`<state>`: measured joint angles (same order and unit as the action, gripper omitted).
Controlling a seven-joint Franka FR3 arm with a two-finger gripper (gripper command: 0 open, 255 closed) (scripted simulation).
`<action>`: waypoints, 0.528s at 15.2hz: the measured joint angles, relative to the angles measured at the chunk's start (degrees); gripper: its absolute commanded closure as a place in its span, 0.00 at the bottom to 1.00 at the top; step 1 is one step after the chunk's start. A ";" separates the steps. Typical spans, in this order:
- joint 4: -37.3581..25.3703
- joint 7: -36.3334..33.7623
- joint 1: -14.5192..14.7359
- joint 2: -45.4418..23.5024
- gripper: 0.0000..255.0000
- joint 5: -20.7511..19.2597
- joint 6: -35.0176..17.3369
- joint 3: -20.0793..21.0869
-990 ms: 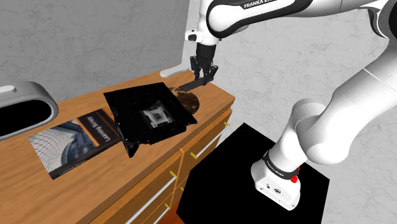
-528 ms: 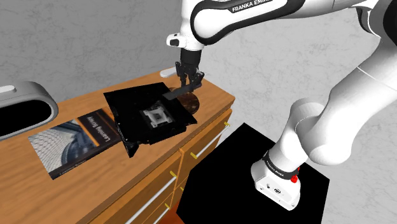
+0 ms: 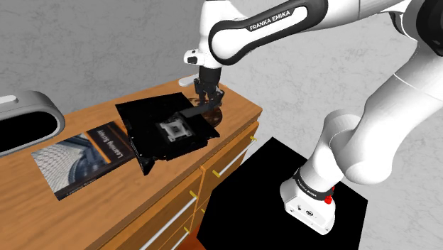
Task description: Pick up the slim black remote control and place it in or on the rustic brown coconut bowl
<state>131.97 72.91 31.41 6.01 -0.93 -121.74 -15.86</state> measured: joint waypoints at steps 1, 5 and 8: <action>0.67 -0.09 0.03 -0.17 1.00 0.05 -0.89 0.01; 1.00 0.27 0.02 -0.67 1.00 0.24 -1.89 -0.10; 0.98 0.26 0.03 -0.72 1.00 0.25 -1.89 -0.10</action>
<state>132.95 73.17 31.43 5.29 -0.68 -123.63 -15.96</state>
